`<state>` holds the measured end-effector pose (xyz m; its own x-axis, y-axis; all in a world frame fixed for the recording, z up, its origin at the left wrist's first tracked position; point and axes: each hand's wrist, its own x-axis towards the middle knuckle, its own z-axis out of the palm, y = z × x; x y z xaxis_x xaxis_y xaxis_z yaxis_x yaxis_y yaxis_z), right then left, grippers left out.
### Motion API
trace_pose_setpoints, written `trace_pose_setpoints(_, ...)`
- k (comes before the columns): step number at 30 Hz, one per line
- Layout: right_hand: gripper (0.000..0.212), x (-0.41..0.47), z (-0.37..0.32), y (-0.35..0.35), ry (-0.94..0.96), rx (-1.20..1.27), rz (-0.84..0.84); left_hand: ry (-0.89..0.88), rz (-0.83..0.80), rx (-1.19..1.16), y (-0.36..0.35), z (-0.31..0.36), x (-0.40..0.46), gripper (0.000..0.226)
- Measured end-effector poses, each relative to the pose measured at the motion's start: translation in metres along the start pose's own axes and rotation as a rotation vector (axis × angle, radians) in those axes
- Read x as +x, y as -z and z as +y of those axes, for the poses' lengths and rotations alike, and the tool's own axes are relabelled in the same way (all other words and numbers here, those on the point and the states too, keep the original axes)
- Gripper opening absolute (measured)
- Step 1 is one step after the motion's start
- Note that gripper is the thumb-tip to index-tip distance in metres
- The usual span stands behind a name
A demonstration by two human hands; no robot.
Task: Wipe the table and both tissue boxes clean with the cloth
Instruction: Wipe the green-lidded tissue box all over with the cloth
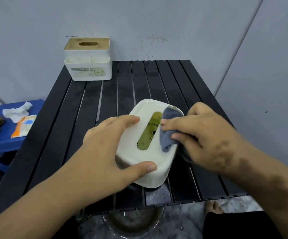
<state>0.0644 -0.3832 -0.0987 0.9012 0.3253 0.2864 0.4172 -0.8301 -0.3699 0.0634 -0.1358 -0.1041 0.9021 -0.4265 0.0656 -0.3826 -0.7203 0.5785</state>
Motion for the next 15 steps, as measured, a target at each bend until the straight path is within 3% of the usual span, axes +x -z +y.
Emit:
trace_pose_setpoints(9, 0.032, -0.012, 0.016, 0.015, 0.015, -0.058, 0.129, 0.044, -0.035, -0.035, 0.001, 0.000, 0.000, 0.103)
trace_pose_setpoints(15, 0.017, -0.015, -0.018, -0.002, 0.107, -0.045, 0.067, 0.033, -0.006, -0.042, 0.000, 0.001, 0.001, 0.103)
